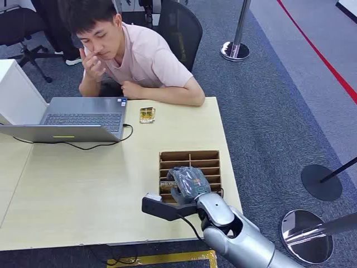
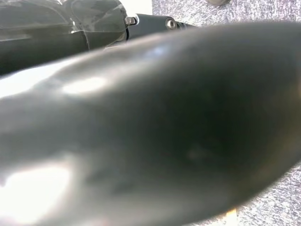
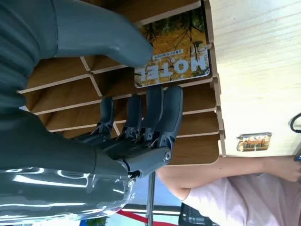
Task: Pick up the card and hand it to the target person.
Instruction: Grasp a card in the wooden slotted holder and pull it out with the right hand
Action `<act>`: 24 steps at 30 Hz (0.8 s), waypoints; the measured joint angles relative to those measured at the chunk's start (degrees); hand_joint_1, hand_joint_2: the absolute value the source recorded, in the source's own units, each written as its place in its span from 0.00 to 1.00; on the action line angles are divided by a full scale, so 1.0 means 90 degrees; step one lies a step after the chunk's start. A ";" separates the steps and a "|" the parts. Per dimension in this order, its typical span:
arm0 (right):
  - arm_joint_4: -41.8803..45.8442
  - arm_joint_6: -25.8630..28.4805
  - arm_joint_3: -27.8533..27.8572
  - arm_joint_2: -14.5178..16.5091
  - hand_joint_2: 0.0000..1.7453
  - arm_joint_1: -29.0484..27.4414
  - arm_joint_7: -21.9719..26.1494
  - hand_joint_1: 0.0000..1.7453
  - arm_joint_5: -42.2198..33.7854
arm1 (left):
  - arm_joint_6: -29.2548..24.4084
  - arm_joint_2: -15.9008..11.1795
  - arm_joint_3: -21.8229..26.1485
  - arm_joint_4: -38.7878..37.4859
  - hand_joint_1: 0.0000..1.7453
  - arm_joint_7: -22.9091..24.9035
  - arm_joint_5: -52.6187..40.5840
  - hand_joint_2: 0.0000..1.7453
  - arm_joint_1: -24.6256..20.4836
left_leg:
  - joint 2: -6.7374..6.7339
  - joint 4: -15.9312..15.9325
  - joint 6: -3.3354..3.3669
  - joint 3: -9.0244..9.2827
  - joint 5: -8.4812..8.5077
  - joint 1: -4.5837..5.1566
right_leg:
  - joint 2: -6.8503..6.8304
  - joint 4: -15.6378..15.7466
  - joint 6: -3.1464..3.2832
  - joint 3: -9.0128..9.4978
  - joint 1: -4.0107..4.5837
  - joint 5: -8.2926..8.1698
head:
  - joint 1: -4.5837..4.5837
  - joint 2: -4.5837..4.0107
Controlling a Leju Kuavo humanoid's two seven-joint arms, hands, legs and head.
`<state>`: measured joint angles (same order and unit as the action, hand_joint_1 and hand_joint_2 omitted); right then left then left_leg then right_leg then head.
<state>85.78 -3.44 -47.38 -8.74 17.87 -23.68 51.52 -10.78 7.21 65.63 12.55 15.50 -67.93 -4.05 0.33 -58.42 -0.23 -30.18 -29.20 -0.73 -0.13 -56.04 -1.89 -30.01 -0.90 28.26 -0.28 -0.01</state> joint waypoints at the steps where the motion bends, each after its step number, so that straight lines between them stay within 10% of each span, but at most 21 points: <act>1: -0.0007 0.0001 -0.0002 0.0002 1.00 0.0004 -0.0002 0.55 0.0000 | 0.0000 0.0000 0.0000 0.0000 0.00 0.0002 0.0001 0.00 0.0000 | 0.0000 0.0000 0.0000 0.0000 0.0000 0.0000 | 0.0000 0.0000 0.0000 0.0000 0.0000 0.0000 | 0.0000 0.0000; 24: -0.0079 -0.0003 -0.0018 0.0056 1.00 -0.0023 -0.0021 0.62 0.0034 | -0.0001 0.0000 0.0047 0.0000 0.00 -0.0005 0.0002 0.00 0.0001 | 0.0000 0.0000 0.0000 0.0000 0.0000 0.0000 | 0.0000 0.0000 0.0000 0.0000 0.0000 0.0000 | 0.0000 0.0000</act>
<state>85.07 -3.47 -47.54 -8.24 17.66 -23.87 51.82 -10.78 7.21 66.05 12.55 15.45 -67.91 -4.04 0.33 -58.42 -0.23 -30.18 -29.20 -0.73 -0.13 -56.04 -1.89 -30.01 -0.90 28.26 -0.28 -0.01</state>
